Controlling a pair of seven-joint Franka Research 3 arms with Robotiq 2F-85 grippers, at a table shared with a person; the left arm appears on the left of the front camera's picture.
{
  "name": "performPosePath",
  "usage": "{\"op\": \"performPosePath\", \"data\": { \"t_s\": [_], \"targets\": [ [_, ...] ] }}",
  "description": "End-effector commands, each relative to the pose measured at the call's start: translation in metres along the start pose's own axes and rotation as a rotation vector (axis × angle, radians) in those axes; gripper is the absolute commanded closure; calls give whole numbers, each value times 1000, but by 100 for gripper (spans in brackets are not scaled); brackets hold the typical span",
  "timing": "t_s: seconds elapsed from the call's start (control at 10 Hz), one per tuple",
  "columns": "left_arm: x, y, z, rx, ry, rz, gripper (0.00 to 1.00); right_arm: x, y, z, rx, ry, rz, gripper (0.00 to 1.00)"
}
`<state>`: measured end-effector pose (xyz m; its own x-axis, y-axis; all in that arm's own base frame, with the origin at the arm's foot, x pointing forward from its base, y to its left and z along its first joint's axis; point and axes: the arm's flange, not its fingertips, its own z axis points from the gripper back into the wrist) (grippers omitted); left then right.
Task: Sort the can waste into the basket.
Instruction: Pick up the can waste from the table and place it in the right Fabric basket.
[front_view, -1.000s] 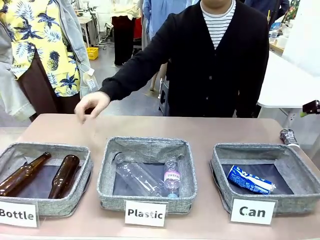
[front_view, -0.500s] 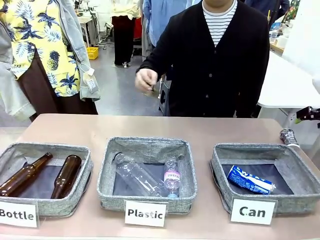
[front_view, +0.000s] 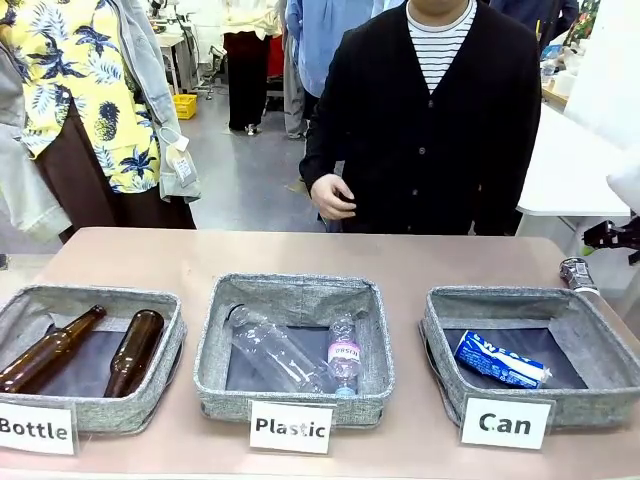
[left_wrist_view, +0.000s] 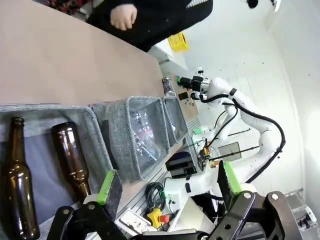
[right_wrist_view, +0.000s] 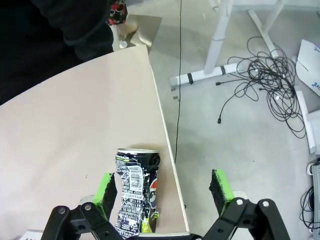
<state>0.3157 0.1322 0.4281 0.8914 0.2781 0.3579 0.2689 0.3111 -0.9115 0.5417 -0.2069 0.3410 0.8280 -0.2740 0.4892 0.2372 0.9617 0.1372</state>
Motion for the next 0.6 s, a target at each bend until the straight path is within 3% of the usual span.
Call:
{"op": "performPosePath", "data": {
  "t_s": [0.0,0.5],
  "targets": [
    [4,3,17,20,-25,32,0,14,9,-2,-30,21,-28,0],
    [4,3,17,20,-25,32,0,-3,30,-30,-60,117,14,0]
  ]
}}
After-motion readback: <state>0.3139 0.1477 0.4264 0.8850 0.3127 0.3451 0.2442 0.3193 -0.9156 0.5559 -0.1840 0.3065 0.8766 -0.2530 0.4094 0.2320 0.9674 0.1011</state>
